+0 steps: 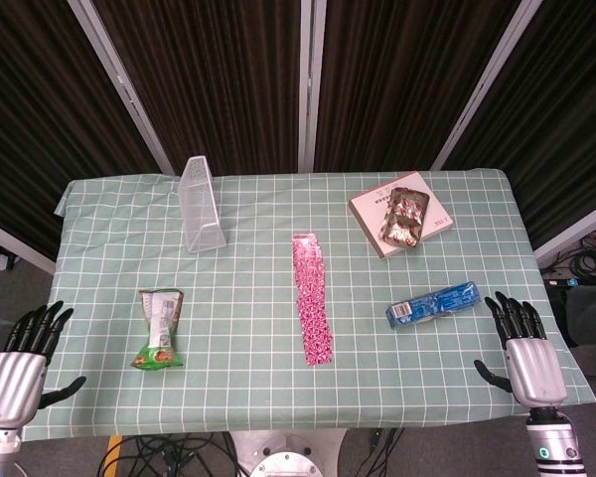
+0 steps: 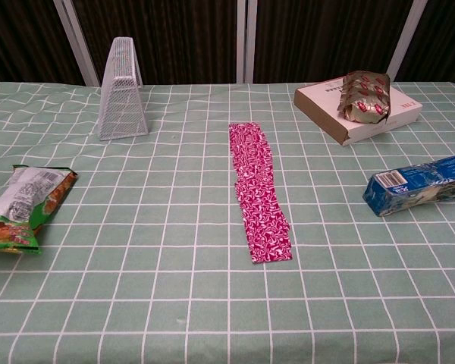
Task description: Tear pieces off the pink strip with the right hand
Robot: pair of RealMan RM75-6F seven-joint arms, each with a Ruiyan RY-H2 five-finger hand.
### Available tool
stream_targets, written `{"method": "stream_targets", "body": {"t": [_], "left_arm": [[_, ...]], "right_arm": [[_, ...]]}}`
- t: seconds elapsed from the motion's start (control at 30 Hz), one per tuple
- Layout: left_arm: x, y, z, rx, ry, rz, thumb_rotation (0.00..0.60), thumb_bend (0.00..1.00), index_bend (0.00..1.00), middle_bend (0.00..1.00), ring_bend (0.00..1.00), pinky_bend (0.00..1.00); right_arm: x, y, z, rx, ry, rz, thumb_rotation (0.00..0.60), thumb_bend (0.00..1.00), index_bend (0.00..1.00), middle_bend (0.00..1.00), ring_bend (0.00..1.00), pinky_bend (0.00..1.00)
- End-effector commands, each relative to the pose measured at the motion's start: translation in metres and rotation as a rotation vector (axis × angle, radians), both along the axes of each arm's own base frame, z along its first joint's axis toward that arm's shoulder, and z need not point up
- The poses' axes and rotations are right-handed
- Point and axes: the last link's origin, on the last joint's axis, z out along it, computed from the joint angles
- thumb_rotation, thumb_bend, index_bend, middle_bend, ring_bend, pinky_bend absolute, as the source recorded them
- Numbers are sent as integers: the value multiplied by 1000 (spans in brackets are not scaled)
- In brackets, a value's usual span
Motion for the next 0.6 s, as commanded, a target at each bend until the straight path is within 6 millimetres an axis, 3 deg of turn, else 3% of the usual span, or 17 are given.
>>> {"method": "stream_targets", "body": {"t": [0.03, 0.43, 0.5, 0.6], "left_arm": [[0, 0, 0, 0, -1, 1, 600, 11, 59, 8, 0, 88], [0, 2, 1, 2, -5, 1, 600, 11, 59, 8, 0, 88], [0, 2, 1, 1, -6, 2, 600, 11, 59, 8, 0, 88], [0, 0, 0, -4, -7, 4, 600, 11, 59, 8, 0, 88]], "right_arm": [[0, 0, 0, 1, 0, -2, 600, 101, 0, 0, 0, 0], [2, 0, -1, 1, -5, 2, 600, 137, 0, 0, 0, 0], [3, 0, -2, 7, -1, 2, 600, 275, 0, 0, 0, 0], [5, 0, -4, 20, 24, 6, 600, 689, 0, 0, 0, 0]]}}
